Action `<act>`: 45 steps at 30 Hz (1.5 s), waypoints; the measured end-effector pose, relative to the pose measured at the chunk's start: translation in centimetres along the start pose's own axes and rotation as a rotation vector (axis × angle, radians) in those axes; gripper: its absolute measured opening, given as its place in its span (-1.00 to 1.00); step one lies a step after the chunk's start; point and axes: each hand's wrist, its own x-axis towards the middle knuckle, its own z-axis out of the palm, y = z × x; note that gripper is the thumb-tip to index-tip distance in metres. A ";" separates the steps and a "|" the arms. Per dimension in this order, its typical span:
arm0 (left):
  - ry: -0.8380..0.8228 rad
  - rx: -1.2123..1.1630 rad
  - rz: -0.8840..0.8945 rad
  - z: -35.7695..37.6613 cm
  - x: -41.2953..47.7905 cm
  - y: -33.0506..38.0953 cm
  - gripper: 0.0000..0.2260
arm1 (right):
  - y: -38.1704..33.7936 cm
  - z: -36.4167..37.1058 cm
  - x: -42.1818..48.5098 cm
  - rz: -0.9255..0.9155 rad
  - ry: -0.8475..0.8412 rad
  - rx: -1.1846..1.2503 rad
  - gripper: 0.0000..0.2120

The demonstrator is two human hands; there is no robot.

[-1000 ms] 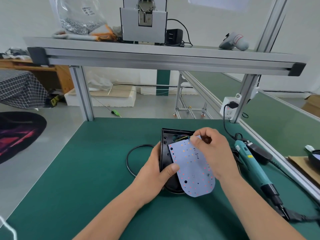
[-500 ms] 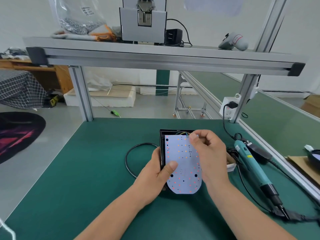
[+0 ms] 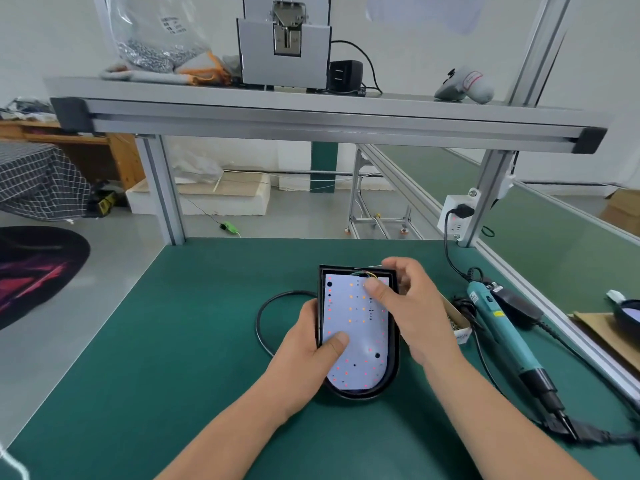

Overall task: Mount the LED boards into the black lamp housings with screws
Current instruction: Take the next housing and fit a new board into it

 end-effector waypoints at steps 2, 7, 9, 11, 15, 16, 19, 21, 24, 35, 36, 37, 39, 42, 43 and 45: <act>-0.016 -0.017 -0.002 0.0 -0.1 0.0 -0.62 | 0.3 -0.6 0.4 0.052 -0.114 0.054 -0.74; -0.007 -0.096 0.005 0.0 -0.1 0.2 -0.68 | 0.4 -0.7 0.6 0.005 -0.158 0.076 -0.69; 0.000 -0.155 -0.019 0.0 -0.1 0.3 -0.67 | 0.6 -0.6 0.5 0.000 -0.167 0.058 -0.66; 0.006 -0.180 -0.040 -0.2 0.0 0.4 -0.66 | 0.6 -0.4 0.5 -0.007 -0.171 0.027 -0.65; -0.024 -0.251 -0.077 -0.6 0.4 0.2 -0.62 | 0.4 -0.1 0.4 -0.001 -0.173 0.005 -0.69; -0.036 -0.281 -0.084 -0.6 0.5 0.2 -0.61 | 0.4 0.0 0.4 0.006 -0.173 0.019 -0.70; -0.075 -0.354 -0.093 -0.8 0.7 0.0 -0.59 | 0.2 0.2 0.1 0.001 -0.162 0.067 -0.76; -0.089 -0.382 -0.090 -0.8 0.8 0.0 -0.59 | 0.1 0.4 0.0 -0.019 -0.154 0.076 -0.81; -0.064 -0.410 -0.096 -0.8 1.0 -0.1 -0.60 | 0.1 0.6 -0.1 -0.059 -0.135 0.036 -0.84; -0.041 -0.369 -0.055 0.0 0.4 0.0 -0.63 | -0.7 0.3 0.3 -0.080 -0.133 0.066 -0.75; -0.046 -0.368 -0.051 0.1 0.3 0.0 -0.63 | -0.9 0.2 0.3 -0.078 -0.133 0.054 -0.76; -0.049 -0.368 -0.047 0.1 0.3 0.0 -0.63 | -1.1 0.2 0.2 -0.085 -0.128 0.029 -0.78; -0.044 -0.371 -0.037 0.2 0.2 0.1 -0.64 | -1.4 0.1 0.0 -0.123 -0.120 -0.060 -0.84; -0.037 -0.382 -0.029 0.2 0.3 0.0 -0.65 | -1.8 -0.3 -0.4 -0.195 -0.098 -0.223 -0.89; -0.034 -0.383 -0.029 0.2 0.3 0.0 -0.65 | -1.7 -0.4 -0.5 -0.212 -0.093 -0.263 -0.90; -0.033 -0.385 -0.032 0.2 0.4 -0.1 -0.65 | -1.5 -0.4 -0.5 -0.229 -0.089 -0.315 -0.89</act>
